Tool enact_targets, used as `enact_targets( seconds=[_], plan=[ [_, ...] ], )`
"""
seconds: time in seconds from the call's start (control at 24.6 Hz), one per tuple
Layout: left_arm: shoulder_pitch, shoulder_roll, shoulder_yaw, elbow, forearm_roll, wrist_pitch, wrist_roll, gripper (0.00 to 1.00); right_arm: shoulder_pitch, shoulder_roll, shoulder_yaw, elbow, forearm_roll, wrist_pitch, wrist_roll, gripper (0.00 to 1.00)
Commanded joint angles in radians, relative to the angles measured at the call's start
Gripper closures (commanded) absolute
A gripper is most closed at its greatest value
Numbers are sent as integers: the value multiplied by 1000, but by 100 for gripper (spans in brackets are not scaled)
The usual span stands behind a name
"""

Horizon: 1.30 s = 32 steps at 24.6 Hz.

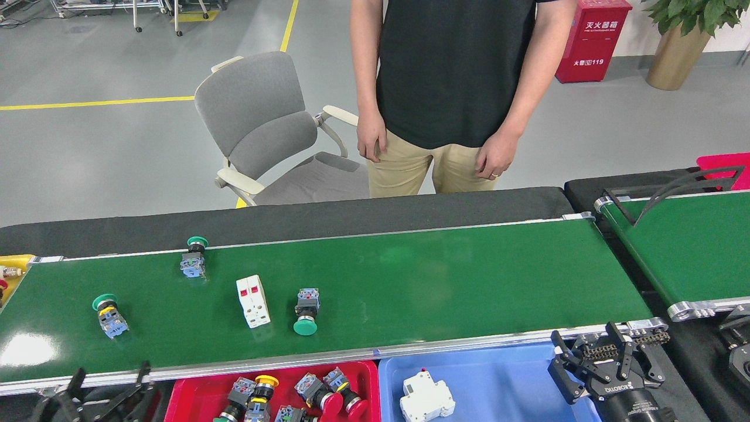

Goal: Pick switch part from conveyor to tray

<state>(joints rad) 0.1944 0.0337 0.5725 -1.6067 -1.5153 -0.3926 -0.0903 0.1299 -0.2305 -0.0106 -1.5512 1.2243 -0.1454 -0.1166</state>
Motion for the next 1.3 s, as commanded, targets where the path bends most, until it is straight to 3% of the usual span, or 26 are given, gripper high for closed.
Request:
enact_targets(
  seconds=[0.0, 0.32, 0.53, 0.85, 0.93, 1.1, 1.26],
  plan=[
    [-7, 34, 6, 11, 14, -14, 11, 0, -13, -1, -6, -13, -2, -3, -5, 0],
    [-225, 160, 3, 297, 12, 17, 11, 0, -16, -3, 8, -20, 3, -6, -6, 0],
    [-305, 238, -6, 436, 10, 58, 11, 0, -35, 13, 9, -20, 3, -5, -5, 0],
    [-418, 356, -16, 722, 9, 205, 83, 4, -75, 28, 73, -18, 6, -6, -3, 0],
    [-435, 367, -39, 777, 9, 225, 113, 18, -78, 31, 84, -18, 7, -5, -3, 0],
    [-444, 380, -54, 866, 14, 238, 193, 64, -79, 34, 100, -18, 7, -5, -3, 0],
    [-449, 380, -57, 870, 20, 219, 231, 84, -79, 46, 101, -18, 9, -5, -3, 0]
  ],
)
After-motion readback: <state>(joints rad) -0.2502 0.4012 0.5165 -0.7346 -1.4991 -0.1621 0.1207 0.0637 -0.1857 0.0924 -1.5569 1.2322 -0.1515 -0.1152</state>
